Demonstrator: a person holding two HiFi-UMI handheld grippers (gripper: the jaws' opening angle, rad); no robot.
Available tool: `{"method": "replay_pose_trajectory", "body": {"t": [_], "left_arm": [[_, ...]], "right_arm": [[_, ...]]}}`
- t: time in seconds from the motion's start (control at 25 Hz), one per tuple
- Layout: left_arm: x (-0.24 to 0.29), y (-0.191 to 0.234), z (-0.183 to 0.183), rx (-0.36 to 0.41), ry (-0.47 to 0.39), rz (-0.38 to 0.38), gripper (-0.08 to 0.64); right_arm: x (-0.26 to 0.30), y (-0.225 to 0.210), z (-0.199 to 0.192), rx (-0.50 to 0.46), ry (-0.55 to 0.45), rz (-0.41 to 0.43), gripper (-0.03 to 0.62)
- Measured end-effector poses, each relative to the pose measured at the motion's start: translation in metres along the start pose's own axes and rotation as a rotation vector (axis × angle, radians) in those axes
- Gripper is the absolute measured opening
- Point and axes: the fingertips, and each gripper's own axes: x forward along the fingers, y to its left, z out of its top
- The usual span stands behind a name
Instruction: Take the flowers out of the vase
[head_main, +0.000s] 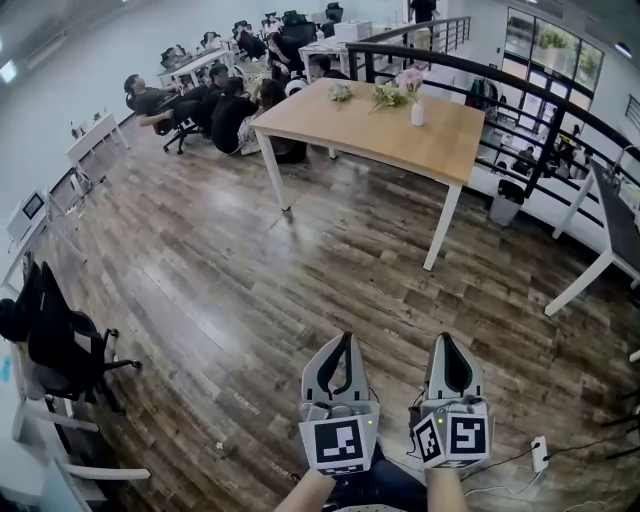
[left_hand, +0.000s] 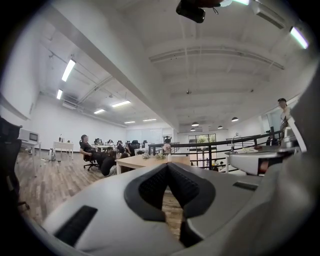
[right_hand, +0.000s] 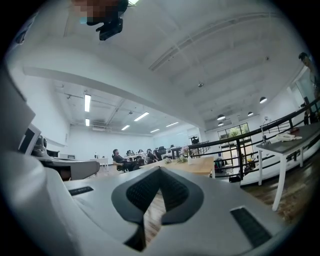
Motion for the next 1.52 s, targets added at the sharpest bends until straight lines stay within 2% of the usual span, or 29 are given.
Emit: {"method": "replay_pose_trajectory", "body": {"t": [0.4,0.76,0.92,1.52], "left_arm": [[0.045,0.010,-0.007,-0.005,0.034,0.014,0.020],[0.114,0.009,-0.011,-0.011,0.024,-0.052,0.020],[0.146,0.023,-0.011,-0.025,0.041,-0.067,0.020],[0.255,0.089,0.008,-0.062,0.015,-0.087,0.020]], "right_arm": [[0.044,-0.013,-0.011,0.016,0.025,0.008,-0.008],[0.094,-0.044,-0.019,0.005,0.038,-0.063,-0.008],[0.129,-0.044,-0.018,-0.020,0.040,-0.073,-0.008],[0.254,-0.032,-0.019,-0.031,0.052,-0.095,-0.008]]}}
